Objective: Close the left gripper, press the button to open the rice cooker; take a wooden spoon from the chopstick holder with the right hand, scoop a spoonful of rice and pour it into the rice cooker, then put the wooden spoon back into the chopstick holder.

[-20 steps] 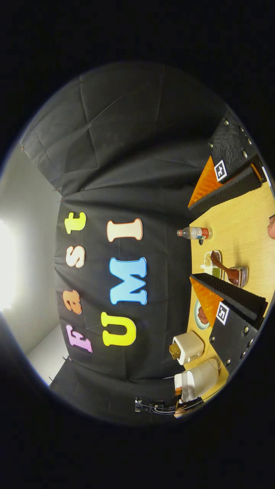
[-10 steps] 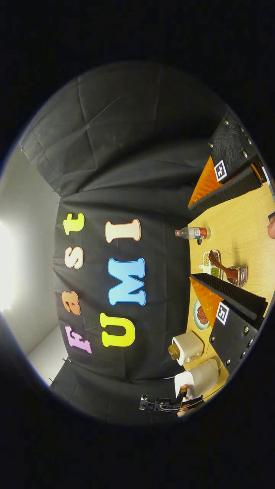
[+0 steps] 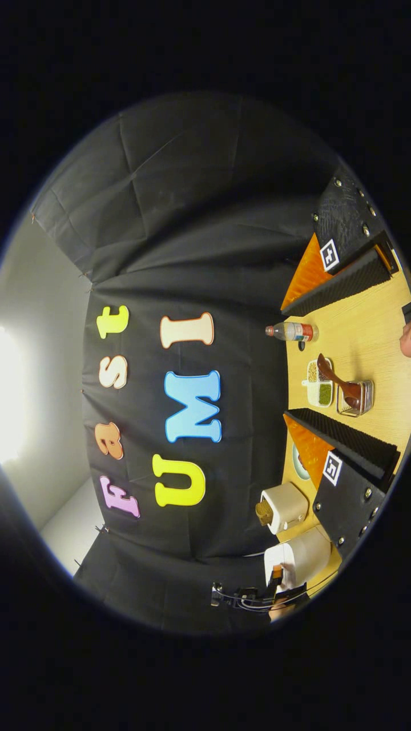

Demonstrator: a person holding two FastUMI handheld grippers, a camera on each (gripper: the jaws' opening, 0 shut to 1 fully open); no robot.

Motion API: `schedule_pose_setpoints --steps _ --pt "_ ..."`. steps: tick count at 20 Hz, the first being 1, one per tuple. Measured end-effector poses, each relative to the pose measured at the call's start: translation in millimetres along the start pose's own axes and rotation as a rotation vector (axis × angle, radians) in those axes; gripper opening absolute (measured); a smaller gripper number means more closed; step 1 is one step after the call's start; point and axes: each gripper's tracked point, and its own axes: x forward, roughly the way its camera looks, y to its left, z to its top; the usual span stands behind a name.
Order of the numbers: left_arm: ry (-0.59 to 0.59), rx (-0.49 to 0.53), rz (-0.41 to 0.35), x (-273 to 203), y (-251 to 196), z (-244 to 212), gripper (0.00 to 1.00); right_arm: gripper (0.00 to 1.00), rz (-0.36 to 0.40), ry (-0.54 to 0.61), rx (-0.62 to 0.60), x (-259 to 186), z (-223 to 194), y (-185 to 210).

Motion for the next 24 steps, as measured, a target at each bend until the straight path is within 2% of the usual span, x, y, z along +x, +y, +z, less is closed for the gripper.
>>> schedule_pose_setpoints --steps 7,9,10,11,13,14,17,18,22,23,24 --pt "-0.274 0.076 -0.122 -101 -42 91 0.97 0.98 0.060 -0.042 0.012 2 30 36" --pt "-0.326 0.068 -0.151 -134 -54 107 0.95 0.98 0.071 -0.051 0.011 2 39 46" --pt "-0.352 0.060 -0.164 -149 -59 112 0.99 0.98 0.080 -0.054 0.015 1 43 53" --pt "-0.378 0.047 -0.170 -165 -60 116 0.97 0.98 0.094 -0.060 0.023 0 47 61" --pt "-0.428 0.026 -0.193 -198 -62 123 0.99 0.98 0.119 -0.078 0.037 -3 55 75" --pt "-0.453 0.034 -0.195 -212 -62 126 0.97 0.98 0.127 -0.091 0.035 -4 58 81" --pt "-0.543 0.116 -0.168 -252 -55 122 0.99 0.98 0.131 -0.143 0.012 -8 62 91" --pt "-0.568 0.132 -0.167 -263 -57 119 0.95 0.98 0.127 -0.151 0.009 -10 60 95" --pt "-0.599 0.111 -0.209 -295 -69 100 0.98 0.98 0.127 -0.157 0.027 -18 53 109" --pt "-0.597 0.109 -0.214 -298 -71 97 0.94 0.98 0.126 -0.162 0.032 -20 53 111" --pt "-0.593 0.108 -0.217 -301 -72 95 0.99 0.98 0.124 -0.168 0.033 -21 52 113"
